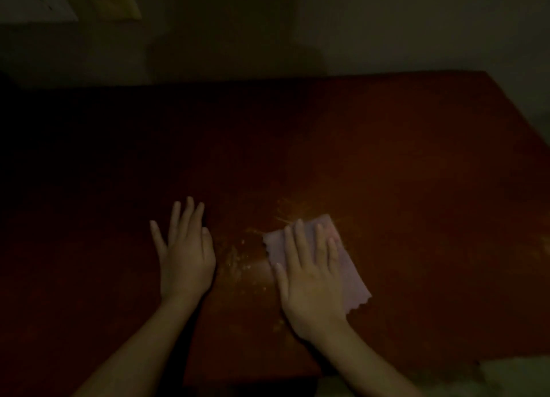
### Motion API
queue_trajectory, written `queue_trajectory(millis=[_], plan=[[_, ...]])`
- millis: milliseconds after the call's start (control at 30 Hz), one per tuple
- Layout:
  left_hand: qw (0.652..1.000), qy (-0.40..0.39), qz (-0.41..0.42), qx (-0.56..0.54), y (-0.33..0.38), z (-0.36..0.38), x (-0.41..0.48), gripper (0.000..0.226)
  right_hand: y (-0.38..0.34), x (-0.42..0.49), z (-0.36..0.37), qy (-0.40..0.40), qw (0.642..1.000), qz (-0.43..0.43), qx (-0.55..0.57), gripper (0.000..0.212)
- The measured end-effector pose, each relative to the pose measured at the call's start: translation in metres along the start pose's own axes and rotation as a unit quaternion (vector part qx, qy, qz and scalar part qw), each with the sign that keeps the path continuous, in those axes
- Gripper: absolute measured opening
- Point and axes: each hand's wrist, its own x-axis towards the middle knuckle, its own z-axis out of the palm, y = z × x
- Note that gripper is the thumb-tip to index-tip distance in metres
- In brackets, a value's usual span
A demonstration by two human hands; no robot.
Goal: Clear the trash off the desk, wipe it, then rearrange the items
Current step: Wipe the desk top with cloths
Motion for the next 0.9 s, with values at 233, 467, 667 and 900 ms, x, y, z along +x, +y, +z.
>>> queue_trajectory(millis=[233,467,667,900], plan=[[0.998,-0.005,0.008,-0.059,0.004,-0.014,-0.082,0.060,-0.034,-0.051,0.004,0.025,0.993,0.114,0.024,0.065],[0.991,0.025,-0.025,-0.128,-0.002,-0.018,-0.097,0.056,-0.038,-0.076,0.007,-0.001,0.999,-0.025,0.019,0.061],[0.997,-0.002,0.031,-0.077,0.010,-0.018,-0.100,0.057,0.075,-0.096,-0.024,-0.017,0.997,0.078,0.008,0.070],[0.994,-0.051,0.088,-0.045,0.101,0.006,-0.083,0.065,0.078,-0.074,-0.020,-0.016,0.999,0.019,-0.025,0.060]])
